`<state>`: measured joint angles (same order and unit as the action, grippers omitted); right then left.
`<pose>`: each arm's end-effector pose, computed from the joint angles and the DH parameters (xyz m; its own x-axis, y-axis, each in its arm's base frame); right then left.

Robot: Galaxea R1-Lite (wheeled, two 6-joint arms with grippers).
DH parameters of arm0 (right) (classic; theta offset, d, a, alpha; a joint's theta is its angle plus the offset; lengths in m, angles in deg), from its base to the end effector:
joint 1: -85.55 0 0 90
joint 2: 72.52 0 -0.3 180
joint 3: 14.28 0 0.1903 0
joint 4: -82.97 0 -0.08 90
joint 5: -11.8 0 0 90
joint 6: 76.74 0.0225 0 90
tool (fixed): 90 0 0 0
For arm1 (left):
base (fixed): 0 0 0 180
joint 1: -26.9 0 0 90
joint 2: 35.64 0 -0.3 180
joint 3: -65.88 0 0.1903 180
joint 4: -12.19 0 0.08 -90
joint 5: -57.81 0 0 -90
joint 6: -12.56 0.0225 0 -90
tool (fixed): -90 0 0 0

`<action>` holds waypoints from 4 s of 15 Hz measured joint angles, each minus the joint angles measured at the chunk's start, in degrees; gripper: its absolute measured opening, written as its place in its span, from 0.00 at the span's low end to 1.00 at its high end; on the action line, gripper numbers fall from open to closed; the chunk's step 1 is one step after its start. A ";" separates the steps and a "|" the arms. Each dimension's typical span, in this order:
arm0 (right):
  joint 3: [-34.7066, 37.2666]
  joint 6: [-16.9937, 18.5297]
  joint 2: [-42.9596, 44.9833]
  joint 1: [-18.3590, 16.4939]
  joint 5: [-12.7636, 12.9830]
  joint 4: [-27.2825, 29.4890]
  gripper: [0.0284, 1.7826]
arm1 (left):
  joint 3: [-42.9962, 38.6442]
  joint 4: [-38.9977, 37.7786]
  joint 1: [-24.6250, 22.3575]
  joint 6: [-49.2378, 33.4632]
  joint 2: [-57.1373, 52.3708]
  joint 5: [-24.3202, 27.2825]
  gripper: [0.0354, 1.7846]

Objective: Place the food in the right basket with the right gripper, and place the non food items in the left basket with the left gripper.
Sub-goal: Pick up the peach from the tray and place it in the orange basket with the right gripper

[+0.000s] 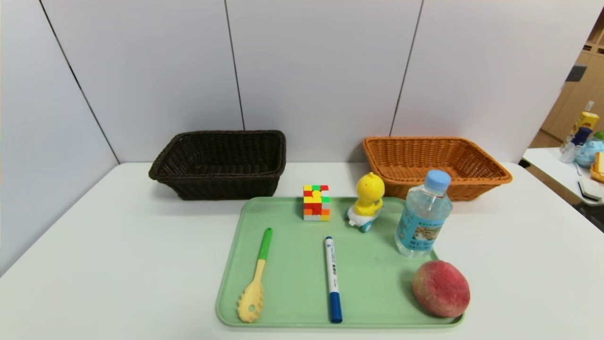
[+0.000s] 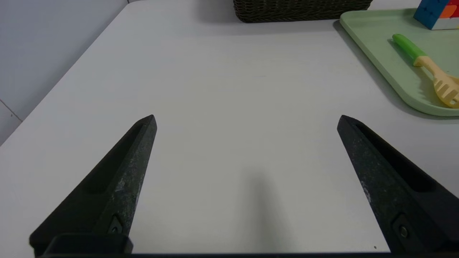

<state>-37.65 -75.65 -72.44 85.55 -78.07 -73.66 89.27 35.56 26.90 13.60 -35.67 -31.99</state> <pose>-0.0229 -0.0001 0.0755 1.0000 -0.0023 0.0014 0.0022 0.9998 0.0190 -0.0229 -0.0001 0.0756 1.0000 -0.0035 0.0009 0.0035 0.9998 0.0182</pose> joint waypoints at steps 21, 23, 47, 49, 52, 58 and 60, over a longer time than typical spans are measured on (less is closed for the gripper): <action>-71.13 14.77 -64.56 12.31 -4.16 46.12 0.98 | 59.87 38.06 3.68 -11.48 55.48 5.38 1.00; -71.39 20.70 -68.65 19.43 -0.35 46.71 0.98 | 58.47 34.94 6.39 -14.73 59.06 5.46 1.00; -54.10 28.39 -87.81 37.23 14.34 28.28 0.98 | 49.55 29.27 9.75 -14.92 60.25 5.41 1.00; -54.99 28.44 -89.24 37.45 14.38 28.28 0.98 | 49.31 29.27 9.75 -14.90 60.11 5.57 1.00; -55.54 28.39 -90.89 37.90 15.24 26.70 0.98 | 48.85 29.27 9.75 -14.92 59.92 5.57 1.00; -55.28 28.55 -92.75 38.84 15.30 26.37 0.66 | 48.73 29.29 9.75 -14.90 59.50 5.55 1.00; -55.28 28.56 -92.82 38.91 15.35 26.49 0.60 | 48.62 29.29 9.75 -14.92 59.23 5.55 1.00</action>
<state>-92.94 -47.08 -165.26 124.47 -62.72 -47.17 137.88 64.85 36.65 -1.32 23.57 -26.44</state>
